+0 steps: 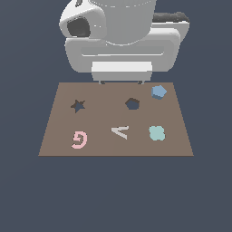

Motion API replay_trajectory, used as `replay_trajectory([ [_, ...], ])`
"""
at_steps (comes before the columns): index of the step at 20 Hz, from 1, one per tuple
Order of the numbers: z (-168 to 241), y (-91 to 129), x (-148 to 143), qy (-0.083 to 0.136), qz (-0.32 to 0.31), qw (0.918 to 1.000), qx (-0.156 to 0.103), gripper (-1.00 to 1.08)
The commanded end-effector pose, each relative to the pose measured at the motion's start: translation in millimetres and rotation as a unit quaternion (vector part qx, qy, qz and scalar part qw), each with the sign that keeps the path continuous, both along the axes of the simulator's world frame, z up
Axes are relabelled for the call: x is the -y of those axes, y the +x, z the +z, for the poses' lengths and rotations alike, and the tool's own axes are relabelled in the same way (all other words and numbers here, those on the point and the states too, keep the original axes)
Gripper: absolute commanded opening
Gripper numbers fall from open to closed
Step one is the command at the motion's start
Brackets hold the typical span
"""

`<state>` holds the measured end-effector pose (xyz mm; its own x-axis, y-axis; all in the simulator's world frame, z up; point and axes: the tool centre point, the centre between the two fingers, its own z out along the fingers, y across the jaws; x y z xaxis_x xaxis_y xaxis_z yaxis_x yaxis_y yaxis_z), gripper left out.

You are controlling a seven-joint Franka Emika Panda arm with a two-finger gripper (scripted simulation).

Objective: Insert a designated object into the corresponding slot on a board.

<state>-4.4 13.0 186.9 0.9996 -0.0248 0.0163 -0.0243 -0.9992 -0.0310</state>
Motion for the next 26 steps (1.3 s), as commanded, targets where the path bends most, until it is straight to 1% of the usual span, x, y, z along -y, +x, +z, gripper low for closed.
replay_trajectory([
  [1,0.0,0.0,0.0,0.000,0.000,1.0000,0.000,1.00],
  [6,-5.5,-3.9,-6.5,-0.001,0.000,1.0000,0.000,1.00],
  [11,-22.8,-15.9,-26.9,-0.002,-0.002,1.0000,-0.001,1.00],
  [15,-45.3,-31.1,-53.3,-0.005,-0.004,1.0000,-0.003,1.00],
  [21,-86.8,-57.8,-101.3,-0.009,-0.008,0.9999,-0.005,1.00],
  [26,-114.9,-74.2,-133.2,-0.012,-0.011,0.9998,-0.007,1.00],
])
